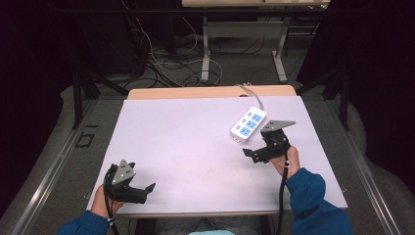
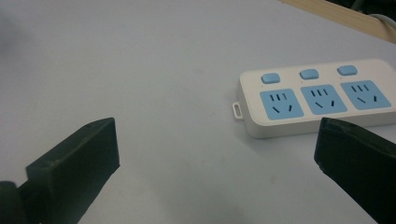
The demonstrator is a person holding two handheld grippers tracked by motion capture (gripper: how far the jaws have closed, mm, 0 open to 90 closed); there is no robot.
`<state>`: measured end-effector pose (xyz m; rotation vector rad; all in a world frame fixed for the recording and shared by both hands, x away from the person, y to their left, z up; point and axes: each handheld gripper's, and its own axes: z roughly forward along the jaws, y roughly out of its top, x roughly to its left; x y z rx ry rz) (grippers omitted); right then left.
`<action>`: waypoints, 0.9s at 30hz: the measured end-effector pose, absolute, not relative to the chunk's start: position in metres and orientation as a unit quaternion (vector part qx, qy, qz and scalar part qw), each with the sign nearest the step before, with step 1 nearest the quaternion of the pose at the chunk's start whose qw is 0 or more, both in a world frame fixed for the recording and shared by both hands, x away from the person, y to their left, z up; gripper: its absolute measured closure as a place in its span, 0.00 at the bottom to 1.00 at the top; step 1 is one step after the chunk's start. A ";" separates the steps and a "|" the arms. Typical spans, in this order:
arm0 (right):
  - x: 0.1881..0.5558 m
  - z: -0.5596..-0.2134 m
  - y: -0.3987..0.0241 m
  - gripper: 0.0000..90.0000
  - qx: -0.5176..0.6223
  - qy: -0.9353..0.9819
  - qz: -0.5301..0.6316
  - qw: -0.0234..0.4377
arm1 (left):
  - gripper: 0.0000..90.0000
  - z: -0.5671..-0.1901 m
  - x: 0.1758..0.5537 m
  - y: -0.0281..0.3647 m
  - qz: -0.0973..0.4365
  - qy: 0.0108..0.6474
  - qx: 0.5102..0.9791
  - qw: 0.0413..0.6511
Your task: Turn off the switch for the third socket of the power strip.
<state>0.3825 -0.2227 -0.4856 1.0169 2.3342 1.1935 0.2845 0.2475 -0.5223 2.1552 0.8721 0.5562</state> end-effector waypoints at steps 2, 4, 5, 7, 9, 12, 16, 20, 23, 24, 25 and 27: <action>0.378 -0.486 -0.225 0.00 0.356 0.817 0.421 0.165 | 0.00 -0.522 0.284 0.247 0.215 0.340 0.839 0.367; 0.373 -0.486 -0.228 0.00 0.357 0.819 0.418 0.166 | 0.00 -0.522 0.285 0.247 0.218 0.338 0.839 0.366; 0.371 -0.487 -0.229 0.00 0.358 0.817 0.418 0.170 | 0.00 -0.522 0.285 0.248 0.221 0.337 0.839 0.365; 0.367 -0.487 -0.232 0.00 0.358 0.818 0.417 0.172 | 0.00 -0.522 0.284 0.247 0.215 0.340 0.839 0.366; 0.363 -0.488 -0.234 0.00 0.359 0.817 0.418 0.172 | 0.00 -0.522 0.285 0.247 0.217 0.338 0.840 0.365; 0.357 -0.490 -0.237 0.00 0.357 0.819 0.415 0.174 | 0.00 -0.522 0.285 0.247 0.217 0.338 0.839 0.366; 0.350 -0.492 -0.241 0.00 0.358 0.819 0.414 0.175 | 0.00 -0.522 0.284 0.247 0.213 0.340 0.840 0.365; 0.344 -0.494 -0.245 0.00 0.361 0.818 0.413 0.175 | 0.00 -0.522 0.284 0.247 0.214 0.340 0.840 0.364; 0.340 -0.495 -0.248 0.00 0.362 0.818 0.410 0.180 | 0.00 -0.522 0.284 0.247 0.214 0.340 0.840 0.364; 0.339 -0.495 -0.249 0.00 0.360 0.820 0.409 0.177 | 0.00 -0.522 0.285 0.247 0.214 0.340 0.840 0.365; 0.338 -0.496 -0.250 0.00 0.362 0.819 0.408 0.179 | 0.00 -0.522 0.285 0.247 0.214 0.340 0.840 0.364; 0.336 -0.497 -0.252 0.00 0.360 0.821 0.406 0.177 | 0.00 -0.522 0.285 0.247 0.214 0.340 0.840 0.364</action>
